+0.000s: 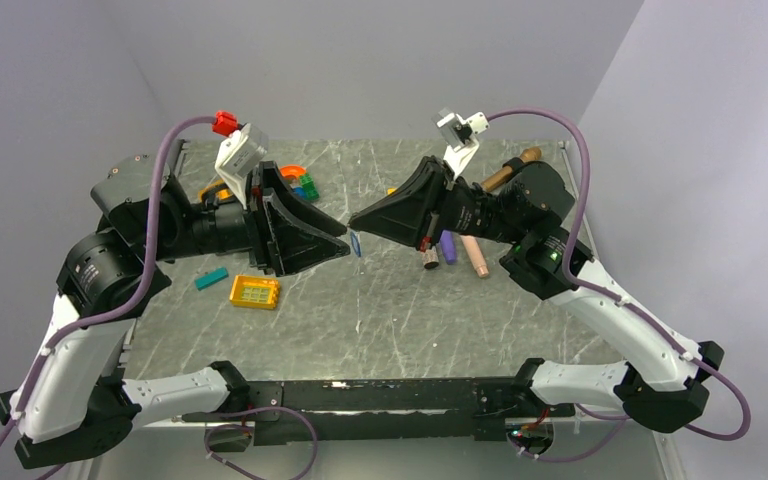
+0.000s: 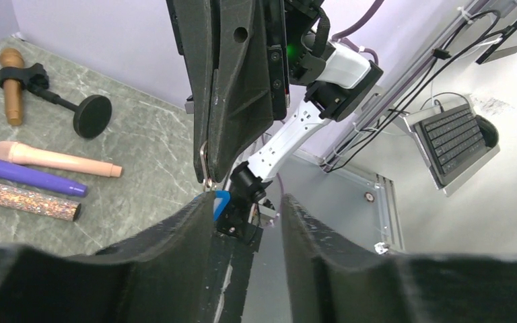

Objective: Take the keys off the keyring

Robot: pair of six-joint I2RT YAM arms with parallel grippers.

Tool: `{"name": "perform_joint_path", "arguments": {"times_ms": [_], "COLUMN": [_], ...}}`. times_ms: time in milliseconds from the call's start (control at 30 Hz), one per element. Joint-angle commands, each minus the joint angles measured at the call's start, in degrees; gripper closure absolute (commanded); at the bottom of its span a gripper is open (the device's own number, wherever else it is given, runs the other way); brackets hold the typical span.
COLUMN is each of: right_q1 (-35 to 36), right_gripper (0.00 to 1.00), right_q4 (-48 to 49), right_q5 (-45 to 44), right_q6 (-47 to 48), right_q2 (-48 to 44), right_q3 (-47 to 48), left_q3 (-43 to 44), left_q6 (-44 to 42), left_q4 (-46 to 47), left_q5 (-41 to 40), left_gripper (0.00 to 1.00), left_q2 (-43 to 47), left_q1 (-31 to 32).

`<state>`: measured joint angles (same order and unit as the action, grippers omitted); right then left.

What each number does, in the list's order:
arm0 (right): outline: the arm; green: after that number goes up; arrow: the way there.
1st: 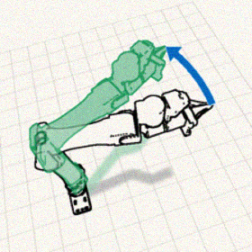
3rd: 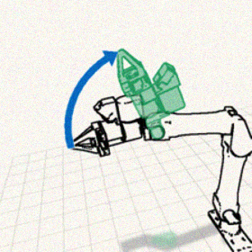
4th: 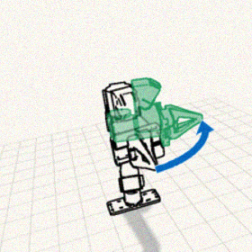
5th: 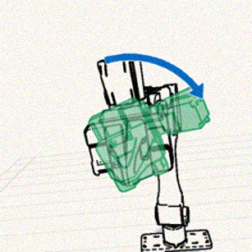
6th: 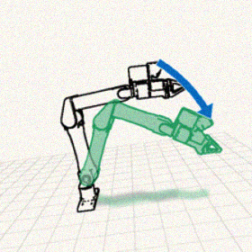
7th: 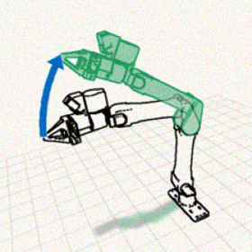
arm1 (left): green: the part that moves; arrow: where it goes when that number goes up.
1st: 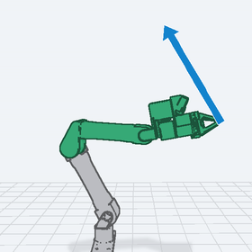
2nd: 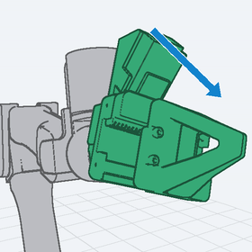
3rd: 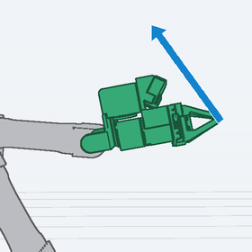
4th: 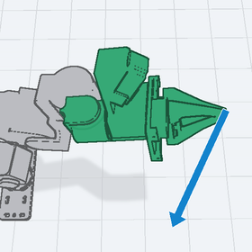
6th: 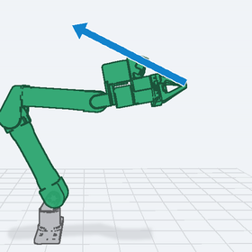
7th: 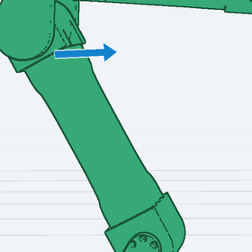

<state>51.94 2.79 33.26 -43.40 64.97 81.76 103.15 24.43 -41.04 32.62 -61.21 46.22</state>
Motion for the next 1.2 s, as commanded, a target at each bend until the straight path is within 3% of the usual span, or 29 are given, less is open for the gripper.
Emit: {"name": "perform_joint_path", "arguments": {"times_ms": [0, 100, 400, 733, 967, 1167], "right_q1": [0.61, 0.58, 0.61, 0.62, 0.62, 0.57], "right_gripper": [1.00, 1.00, 1.00, 1.00, 1.00, 1.00], "right_q4": [1.75, 1.78, 1.88, 3.00, 3.32, 4.27], "right_q5": [1.43, 1.57, 1.56, 1.31, 1.53, 1.16], "right_q6": [-0.36, -0.46, -0.27, -0.83, -1.20, -1.85], "right_q2": [0.28, 0.56, 0.49, 1.41, 1.98, 1.65], "right_q3": [1.62, 1.76, 1.83, 2.12, 2.47, 1.53], "left_q3": [1.02, 1.85, 2.82, -1.19, -4.27, -4.14], "left_q6": [-2.60, -3.64, -5.14, -2.29, -0.15, 0.02], "left_q4": [0.30, -1.10, -3.95, 0.57, 3.69, 4.41], "left_q5": [-4.64, -7.64, -14.20, -4.19, -3.18, -3.93], "left_gripper": [0.47, 0.40, 0.38, 0.51, 0.59, 0.87], "left_q2": [-0.81, -0.33, 1.28, 1.43, 2.15, 1.93], "left_q1": [0.00, -0.05, -0.15, -0.16, -0.23, -0.23]}}
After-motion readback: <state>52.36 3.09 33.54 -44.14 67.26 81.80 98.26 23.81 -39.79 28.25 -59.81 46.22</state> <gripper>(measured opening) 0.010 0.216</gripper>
